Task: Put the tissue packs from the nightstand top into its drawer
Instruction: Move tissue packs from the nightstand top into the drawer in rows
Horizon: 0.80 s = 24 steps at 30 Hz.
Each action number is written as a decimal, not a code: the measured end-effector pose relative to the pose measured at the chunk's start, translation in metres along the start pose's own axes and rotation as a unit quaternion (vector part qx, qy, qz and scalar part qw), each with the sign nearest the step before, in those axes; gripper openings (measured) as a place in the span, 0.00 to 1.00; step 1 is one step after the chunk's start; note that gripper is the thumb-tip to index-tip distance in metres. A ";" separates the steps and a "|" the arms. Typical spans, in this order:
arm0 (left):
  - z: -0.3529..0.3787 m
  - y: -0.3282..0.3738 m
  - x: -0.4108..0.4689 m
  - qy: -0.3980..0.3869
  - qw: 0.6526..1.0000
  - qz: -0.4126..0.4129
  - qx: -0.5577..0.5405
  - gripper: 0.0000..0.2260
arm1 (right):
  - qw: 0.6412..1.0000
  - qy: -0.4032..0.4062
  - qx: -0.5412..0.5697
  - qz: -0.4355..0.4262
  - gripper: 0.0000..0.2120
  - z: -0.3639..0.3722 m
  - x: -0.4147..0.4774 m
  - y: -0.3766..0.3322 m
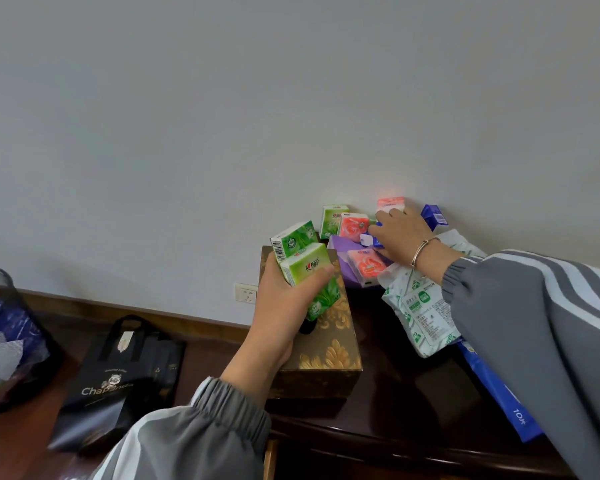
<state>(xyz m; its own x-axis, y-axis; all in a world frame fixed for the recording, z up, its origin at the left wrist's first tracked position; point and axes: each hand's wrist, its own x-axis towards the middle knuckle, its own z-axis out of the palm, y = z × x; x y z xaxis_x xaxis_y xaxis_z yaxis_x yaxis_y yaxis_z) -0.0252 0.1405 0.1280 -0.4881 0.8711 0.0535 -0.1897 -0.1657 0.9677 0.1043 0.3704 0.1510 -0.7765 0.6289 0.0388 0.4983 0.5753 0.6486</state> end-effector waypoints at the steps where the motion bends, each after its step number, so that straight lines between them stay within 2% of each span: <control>1: 0.000 0.000 0.000 0.000 1.000 0.000 0.000 0.28 | 1.000 0.002 0.018 0.005 0.15 0.001 0.001 0.001; 5: 0.000 0.000 0.000 -0.001 1.000 -0.004 0.001 0.28 | 0.991 0.036 0.118 0.045 0.17 0.002 0.001 0.007; 9: -0.001 0.000 0.000 -0.002 1.000 -0.003 -0.004 0.29 | 0.996 0.048 0.073 0.028 0.19 0.003 -0.002 0.008; 14: 0.000 -0.001 0.000 -0.004 1.000 -0.009 -0.005 0.29 | 0.999 0.043 0.026 0.022 0.14 0.000 -0.001 -0.004; 19: 0.000 -0.002 0.001 -0.004 1.000 -0.009 -0.006 0.29 | 0.999 0.026 -0.028 0.007 0.14 0.001 0.002 -0.010; 22: 0.000 -0.002 0.001 -0.003 1.000 -0.006 -0.011 0.28 | 0.999 0.035 -0.014 0.008 0.13 0.002 0.005 -0.008; 24: 0.000 -0.002 0.002 -0.003 1.000 -0.004 -0.018 0.28 | 0.995 0.062 0.059 0.041 0.15 0.000 0.004 -0.004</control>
<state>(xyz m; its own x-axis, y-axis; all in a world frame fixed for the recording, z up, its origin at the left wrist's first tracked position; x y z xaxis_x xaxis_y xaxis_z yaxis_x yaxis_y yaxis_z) -0.0258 0.1422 0.1258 -0.4818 0.8750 0.0471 -0.2241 -0.1751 0.9587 0.0996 0.3707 0.1485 -0.7688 0.6116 0.1868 0.5990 0.5865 0.5452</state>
